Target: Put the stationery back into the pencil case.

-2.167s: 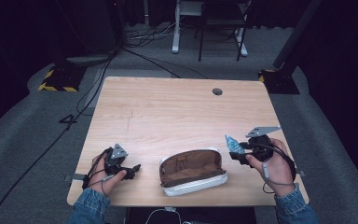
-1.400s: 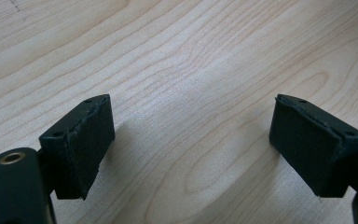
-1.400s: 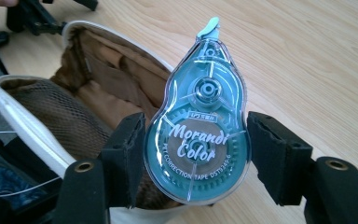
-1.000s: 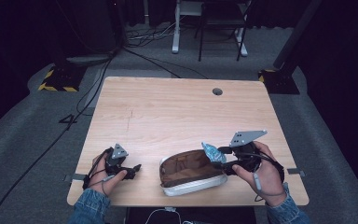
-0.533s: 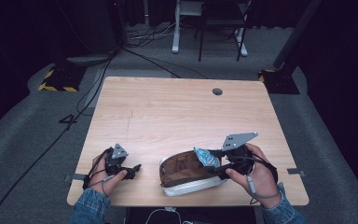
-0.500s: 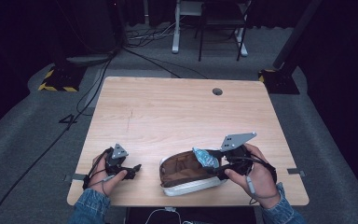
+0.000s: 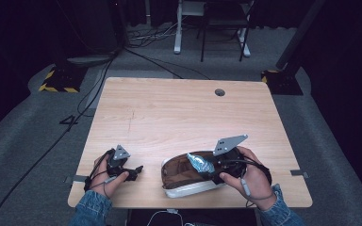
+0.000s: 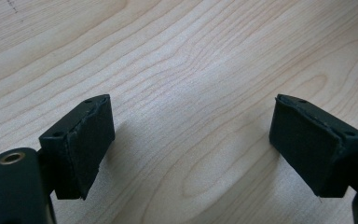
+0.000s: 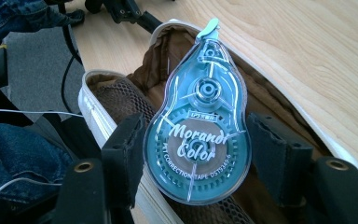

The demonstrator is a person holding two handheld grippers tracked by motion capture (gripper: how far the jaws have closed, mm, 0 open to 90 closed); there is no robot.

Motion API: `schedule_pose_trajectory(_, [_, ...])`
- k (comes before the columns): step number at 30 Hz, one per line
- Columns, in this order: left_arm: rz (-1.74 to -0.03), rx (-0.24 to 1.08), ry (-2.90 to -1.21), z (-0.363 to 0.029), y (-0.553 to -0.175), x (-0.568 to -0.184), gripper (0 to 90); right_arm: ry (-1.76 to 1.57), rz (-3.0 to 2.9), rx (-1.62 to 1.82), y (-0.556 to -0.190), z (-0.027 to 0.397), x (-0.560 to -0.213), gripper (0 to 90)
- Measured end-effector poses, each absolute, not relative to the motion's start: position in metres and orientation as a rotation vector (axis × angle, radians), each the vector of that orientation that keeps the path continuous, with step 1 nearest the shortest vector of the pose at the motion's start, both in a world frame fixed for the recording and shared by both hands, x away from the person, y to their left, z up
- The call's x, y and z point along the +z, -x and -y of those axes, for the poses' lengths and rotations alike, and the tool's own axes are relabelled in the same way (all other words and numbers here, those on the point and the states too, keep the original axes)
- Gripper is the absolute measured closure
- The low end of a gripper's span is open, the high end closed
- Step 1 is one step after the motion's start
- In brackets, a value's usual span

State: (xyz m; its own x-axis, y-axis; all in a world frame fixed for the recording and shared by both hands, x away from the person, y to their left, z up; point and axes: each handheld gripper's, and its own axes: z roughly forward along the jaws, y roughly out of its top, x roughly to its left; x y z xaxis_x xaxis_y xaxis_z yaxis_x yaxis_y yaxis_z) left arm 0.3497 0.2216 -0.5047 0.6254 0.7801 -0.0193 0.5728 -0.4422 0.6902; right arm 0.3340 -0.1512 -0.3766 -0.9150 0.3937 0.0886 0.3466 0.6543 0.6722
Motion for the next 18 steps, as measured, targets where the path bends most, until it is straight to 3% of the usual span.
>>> schedule_pose_trajectory(18, [-1.043, 0.403, -2.185, -0.222, -0.348, -0.504, 14.2, -0.611, -2.891, 1.087, -0.337, 0.137, -0.389, 39.5])
